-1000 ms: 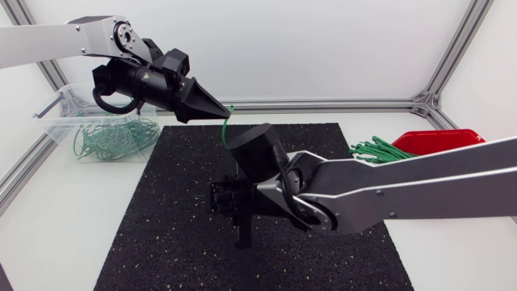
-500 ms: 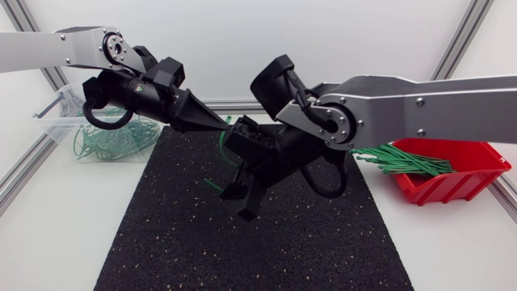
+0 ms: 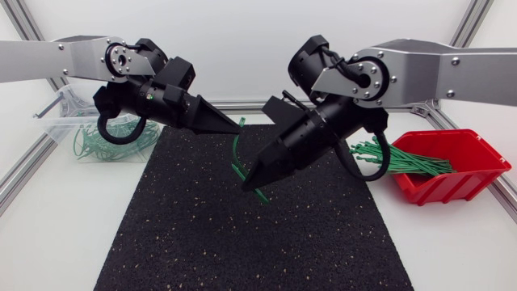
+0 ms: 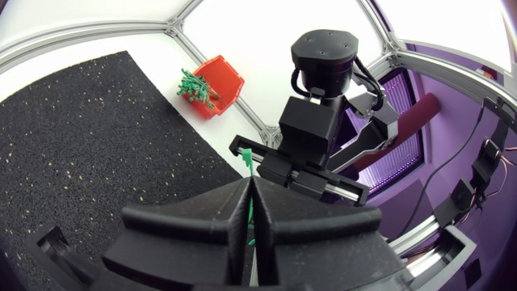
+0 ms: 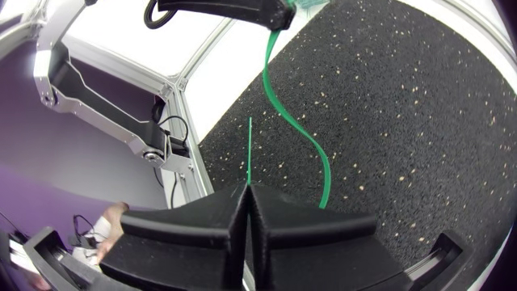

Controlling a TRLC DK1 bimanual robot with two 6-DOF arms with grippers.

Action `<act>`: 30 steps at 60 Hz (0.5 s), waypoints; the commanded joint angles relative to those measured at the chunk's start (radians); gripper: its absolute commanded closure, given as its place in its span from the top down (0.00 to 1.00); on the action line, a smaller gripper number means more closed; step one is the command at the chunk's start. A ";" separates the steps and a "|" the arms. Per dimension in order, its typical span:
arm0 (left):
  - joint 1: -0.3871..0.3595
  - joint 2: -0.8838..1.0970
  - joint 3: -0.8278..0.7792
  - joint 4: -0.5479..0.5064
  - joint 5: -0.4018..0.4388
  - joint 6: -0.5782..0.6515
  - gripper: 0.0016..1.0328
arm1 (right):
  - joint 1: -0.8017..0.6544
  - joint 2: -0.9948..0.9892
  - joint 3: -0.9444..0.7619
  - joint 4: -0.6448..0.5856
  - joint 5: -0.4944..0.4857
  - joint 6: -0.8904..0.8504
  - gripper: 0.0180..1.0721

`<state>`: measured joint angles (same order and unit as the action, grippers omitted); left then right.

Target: Take a green cable tie from the red box, thread the tail through the head to close it, then place it in the transparent bin on the left.

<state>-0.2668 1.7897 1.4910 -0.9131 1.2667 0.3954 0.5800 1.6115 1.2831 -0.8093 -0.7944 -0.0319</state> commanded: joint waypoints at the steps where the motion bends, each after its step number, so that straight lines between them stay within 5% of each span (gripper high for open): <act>1: -0.002 -0.038 -0.051 0.059 -0.009 -0.069 0.03 | -0.014 0.053 0.051 -0.071 -0.028 0.066 0.05; 7: -0.020 -0.113 -0.167 0.355 -0.105 -0.259 0.03 | -0.014 0.085 0.076 -0.153 -0.072 0.067 0.05; 12: -0.038 -0.188 -0.299 0.709 -0.164 -0.501 0.03 | -0.020 0.087 0.082 -0.163 -0.118 0.115 0.05; 25: -0.060 -0.262 -0.402 0.830 -0.230 -0.563 0.03 | -0.032 0.102 0.150 -0.269 -0.143 0.193 0.05; 30: -0.058 -0.300 -0.469 0.951 -0.253 -0.649 0.03 | -0.040 0.097 0.182 -0.320 -0.167 0.202 0.05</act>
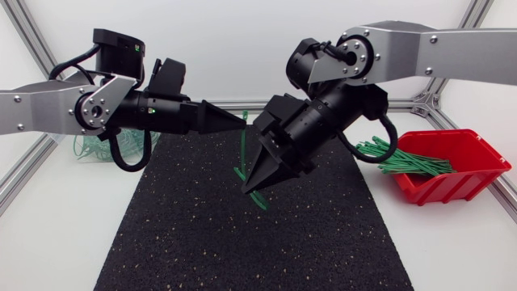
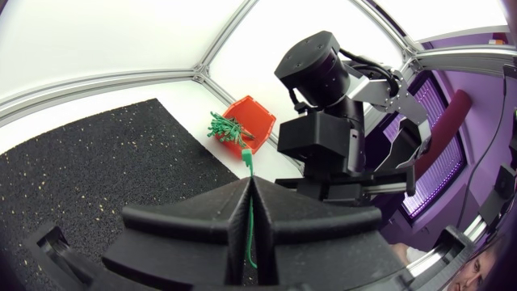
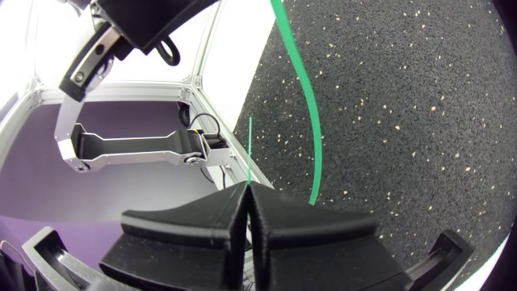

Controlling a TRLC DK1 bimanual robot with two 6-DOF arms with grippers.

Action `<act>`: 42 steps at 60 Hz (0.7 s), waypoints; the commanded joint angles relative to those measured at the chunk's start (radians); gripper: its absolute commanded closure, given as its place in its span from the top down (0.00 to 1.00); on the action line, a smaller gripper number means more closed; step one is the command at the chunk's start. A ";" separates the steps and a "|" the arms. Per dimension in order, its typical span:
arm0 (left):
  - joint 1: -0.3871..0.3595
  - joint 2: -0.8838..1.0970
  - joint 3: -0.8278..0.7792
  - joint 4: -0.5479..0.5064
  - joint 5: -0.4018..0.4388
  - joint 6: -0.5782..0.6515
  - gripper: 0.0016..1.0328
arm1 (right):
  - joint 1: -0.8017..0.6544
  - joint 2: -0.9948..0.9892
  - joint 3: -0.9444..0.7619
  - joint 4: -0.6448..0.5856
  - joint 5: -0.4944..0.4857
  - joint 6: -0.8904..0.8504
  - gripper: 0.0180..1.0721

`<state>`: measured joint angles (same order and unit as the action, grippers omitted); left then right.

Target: Take a green cable tie from the red box, thread the tail through the head to close it, then place it in the transparent bin on the left.

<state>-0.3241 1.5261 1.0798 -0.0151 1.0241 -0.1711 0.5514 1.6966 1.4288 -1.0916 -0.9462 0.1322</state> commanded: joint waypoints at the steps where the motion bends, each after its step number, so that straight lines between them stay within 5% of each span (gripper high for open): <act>1: 0.000 -0.041 -0.067 0.070 -0.013 -0.093 0.03 | -0.013 0.012 0.039 -0.045 -0.016 0.040 0.05; 7: 0.007 -0.069 -0.124 0.193 -0.030 -0.188 0.03 | -0.015 0.000 0.073 -0.106 -0.052 0.052 0.05; 25: 0.005 -0.129 -0.195 0.267 -0.030 -0.231 0.03 | -0.057 -0.046 0.131 -0.217 -0.098 0.182 0.05; 33: -0.001 -0.184 -0.261 0.432 -0.041 -0.355 0.03 | -0.067 -0.068 0.139 -0.245 -0.097 0.259 0.05; 42: -0.023 -0.218 -0.310 0.466 -0.075 -0.357 0.03 | -0.059 -0.081 0.170 -0.248 -0.097 0.317 0.05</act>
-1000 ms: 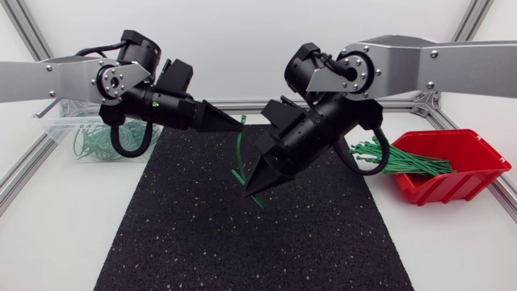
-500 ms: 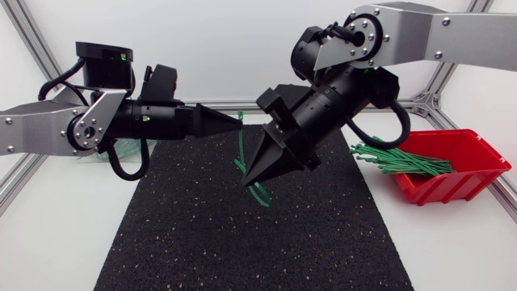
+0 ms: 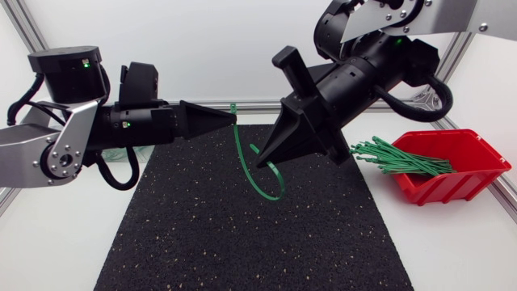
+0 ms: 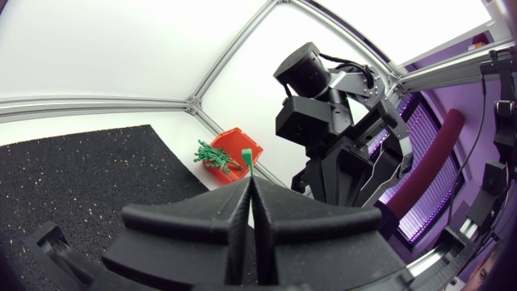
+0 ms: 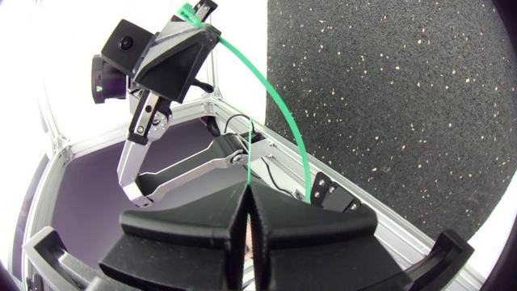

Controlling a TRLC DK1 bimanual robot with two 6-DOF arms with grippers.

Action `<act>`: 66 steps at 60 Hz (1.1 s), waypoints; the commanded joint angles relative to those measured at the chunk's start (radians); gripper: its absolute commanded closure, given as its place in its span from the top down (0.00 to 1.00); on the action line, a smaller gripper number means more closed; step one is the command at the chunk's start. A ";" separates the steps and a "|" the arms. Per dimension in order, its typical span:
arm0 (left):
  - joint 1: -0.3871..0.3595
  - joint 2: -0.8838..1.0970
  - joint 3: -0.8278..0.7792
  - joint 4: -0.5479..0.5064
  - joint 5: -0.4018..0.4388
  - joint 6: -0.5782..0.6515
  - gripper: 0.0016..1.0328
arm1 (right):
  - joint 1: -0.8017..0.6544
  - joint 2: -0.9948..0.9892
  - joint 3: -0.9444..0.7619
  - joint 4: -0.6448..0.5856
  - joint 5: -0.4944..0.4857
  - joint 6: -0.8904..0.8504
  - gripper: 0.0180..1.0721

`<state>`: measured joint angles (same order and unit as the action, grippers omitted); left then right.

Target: Take a green cable tie from the red box, thread the tail through the head to close it, then place it in the transparent bin on the left.

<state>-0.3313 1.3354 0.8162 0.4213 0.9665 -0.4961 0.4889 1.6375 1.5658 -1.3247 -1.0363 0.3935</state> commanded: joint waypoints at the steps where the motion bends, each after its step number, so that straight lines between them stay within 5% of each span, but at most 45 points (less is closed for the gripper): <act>1: -0.018 -0.030 -0.054 0.040 -0.025 -0.032 0.03 | 0.004 -0.022 0.036 -0.013 -0.007 0.062 0.05; 11: -0.017 -0.045 -0.089 0.088 -0.080 -0.033 0.03 | 0.014 -0.016 0.066 0.090 -0.005 0.163 0.05; 35: -0.031 -0.045 -0.155 0.246 -0.080 -0.116 0.03 | 0.094 -0.061 0.080 0.116 -0.010 0.341 0.05; 66: -0.144 -0.199 -0.149 0.284 -0.129 -0.240 0.03 | 0.106 -0.248 0.069 0.194 0.038 0.525 0.05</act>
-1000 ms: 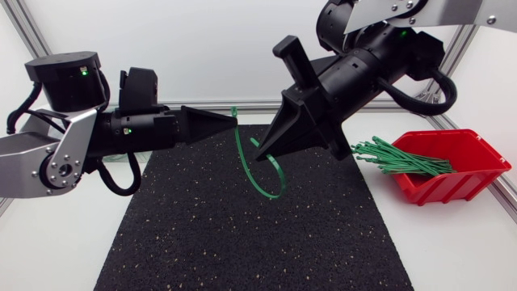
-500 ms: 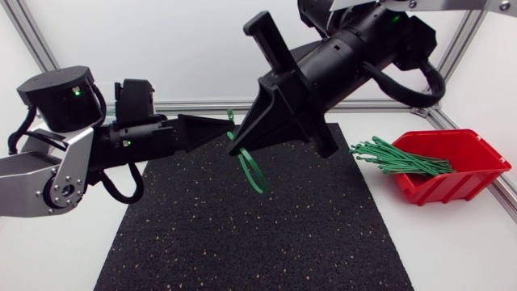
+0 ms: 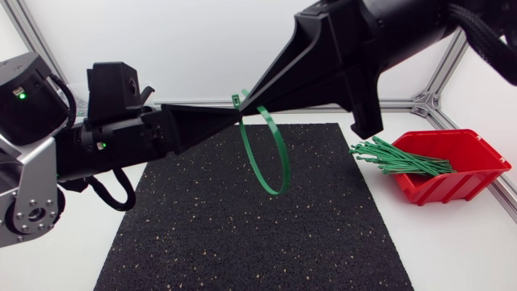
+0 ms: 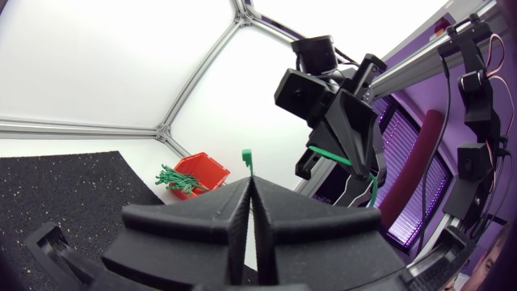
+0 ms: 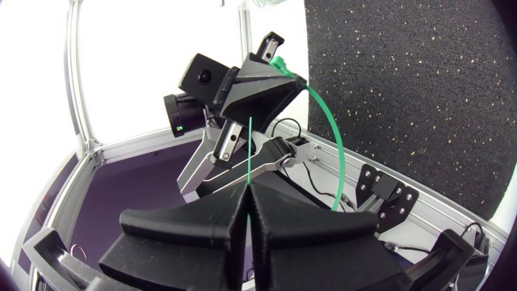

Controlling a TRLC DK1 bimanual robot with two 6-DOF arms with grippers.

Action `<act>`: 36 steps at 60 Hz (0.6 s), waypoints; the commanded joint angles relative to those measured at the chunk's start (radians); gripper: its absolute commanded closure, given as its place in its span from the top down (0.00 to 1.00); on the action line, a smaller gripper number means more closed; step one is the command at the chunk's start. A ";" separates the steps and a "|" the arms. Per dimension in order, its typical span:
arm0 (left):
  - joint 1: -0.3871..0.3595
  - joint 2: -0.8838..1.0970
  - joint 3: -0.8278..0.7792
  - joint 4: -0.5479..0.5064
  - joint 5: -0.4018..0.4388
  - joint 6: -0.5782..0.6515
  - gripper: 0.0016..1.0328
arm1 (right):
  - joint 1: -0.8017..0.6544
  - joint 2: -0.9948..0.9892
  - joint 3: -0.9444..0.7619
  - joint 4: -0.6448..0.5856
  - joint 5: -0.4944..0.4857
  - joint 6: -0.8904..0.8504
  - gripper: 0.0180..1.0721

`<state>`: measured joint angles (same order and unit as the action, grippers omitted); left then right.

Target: Take a green cable tie from the red box, thread the tail through the head to close it, then place it in the transparent bin on the left.

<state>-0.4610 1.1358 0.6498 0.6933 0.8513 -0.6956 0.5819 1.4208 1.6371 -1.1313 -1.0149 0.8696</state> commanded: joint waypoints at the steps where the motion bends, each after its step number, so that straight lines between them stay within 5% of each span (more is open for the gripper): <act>1: -0.022 -0.002 0.019 0.012 -0.023 -0.044 0.03 | 0.018 -0.036 -0.003 0.001 0.018 0.052 0.05; 36: -0.080 -0.087 0.034 0.011 -0.090 -0.074 0.03 | 0.058 -0.033 0.024 -0.048 0.033 0.138 0.05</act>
<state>-0.5289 1.0618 0.6590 0.6933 0.7647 -0.7418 0.6342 1.3750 1.6371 -1.1561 -0.9791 0.9703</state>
